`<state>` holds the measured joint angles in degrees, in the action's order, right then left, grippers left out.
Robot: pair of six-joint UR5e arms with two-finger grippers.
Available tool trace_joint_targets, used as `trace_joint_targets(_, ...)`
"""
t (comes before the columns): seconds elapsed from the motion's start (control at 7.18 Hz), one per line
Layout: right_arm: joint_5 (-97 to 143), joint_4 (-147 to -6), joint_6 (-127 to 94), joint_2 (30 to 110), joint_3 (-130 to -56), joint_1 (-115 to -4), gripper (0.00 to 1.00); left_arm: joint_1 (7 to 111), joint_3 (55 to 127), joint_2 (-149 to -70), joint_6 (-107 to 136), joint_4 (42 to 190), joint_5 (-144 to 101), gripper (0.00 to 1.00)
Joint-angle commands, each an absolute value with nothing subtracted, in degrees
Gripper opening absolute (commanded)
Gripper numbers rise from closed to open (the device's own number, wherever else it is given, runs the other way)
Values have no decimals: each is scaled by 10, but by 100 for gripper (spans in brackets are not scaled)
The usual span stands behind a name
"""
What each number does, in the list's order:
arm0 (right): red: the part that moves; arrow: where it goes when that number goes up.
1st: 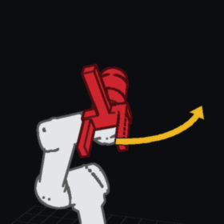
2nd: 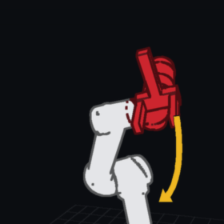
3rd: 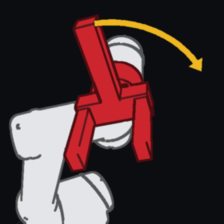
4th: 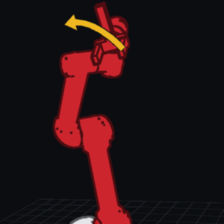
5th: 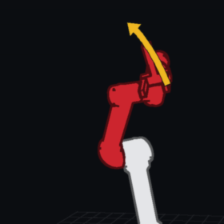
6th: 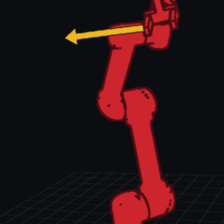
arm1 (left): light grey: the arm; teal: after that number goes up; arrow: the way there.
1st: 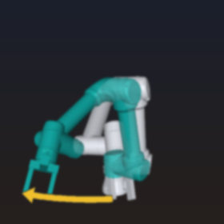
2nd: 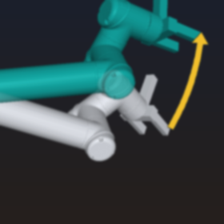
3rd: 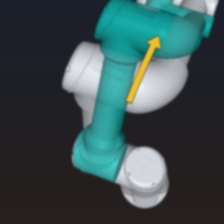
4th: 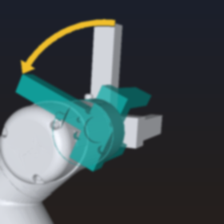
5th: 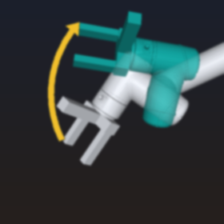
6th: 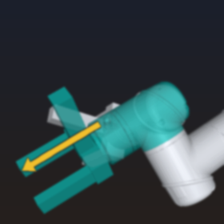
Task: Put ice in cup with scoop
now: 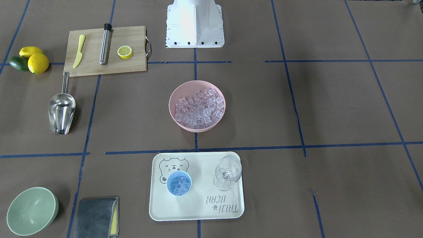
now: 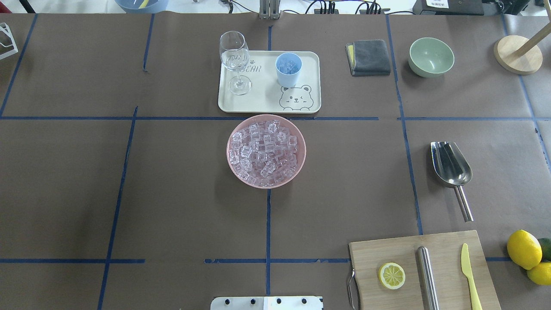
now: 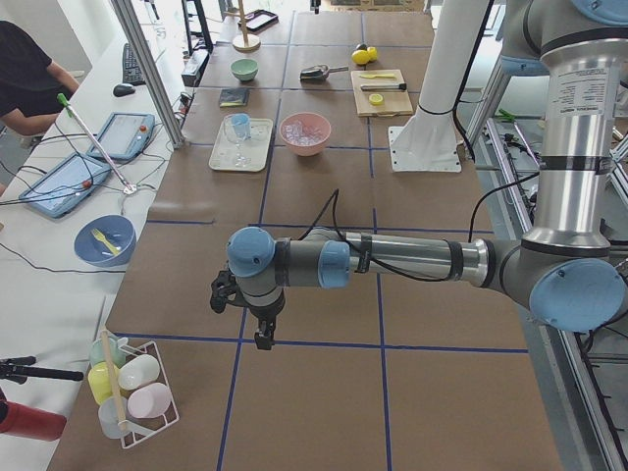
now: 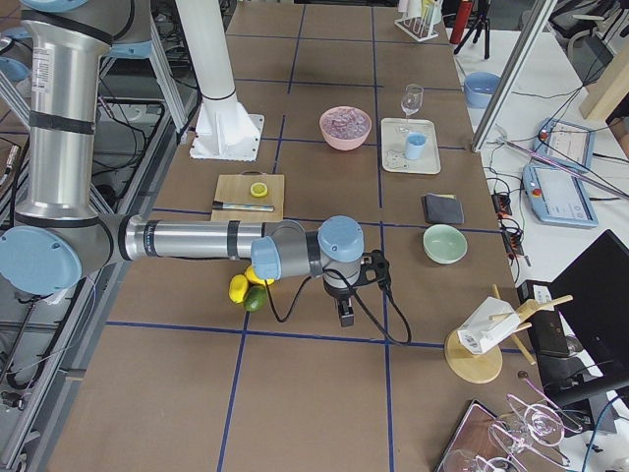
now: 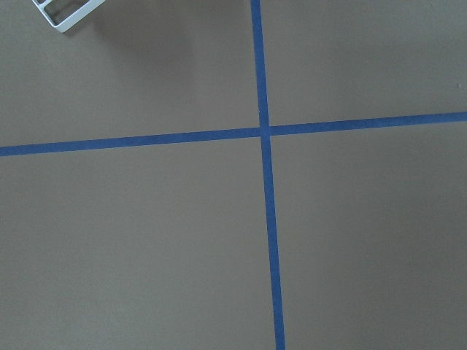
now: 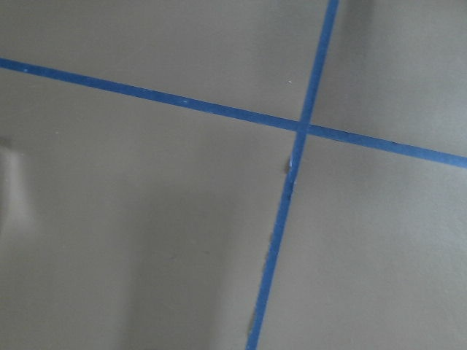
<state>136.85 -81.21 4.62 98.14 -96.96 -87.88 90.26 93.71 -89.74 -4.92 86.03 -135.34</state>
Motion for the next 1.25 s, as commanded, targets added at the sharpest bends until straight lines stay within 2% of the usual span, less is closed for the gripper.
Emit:
trace_joint_targets(0.0,1369,-814,56,981,-947,-909,100,903,936,-896,-48,860,-1353,100)
trace_joint_targets(0.42,1379,-829,47,991,-961,-909,100,903,932,-897,-48,860,-1353,100)
trace_joint_targets(0.7,1423,-917,47,989,-1003,-909,100,903,932,-898,-47,860,-1353,100)
trace_joint_targets(1.11,1419,-917,47,983,-999,-910,100,902,932,-898,-47,859,-1353,100)
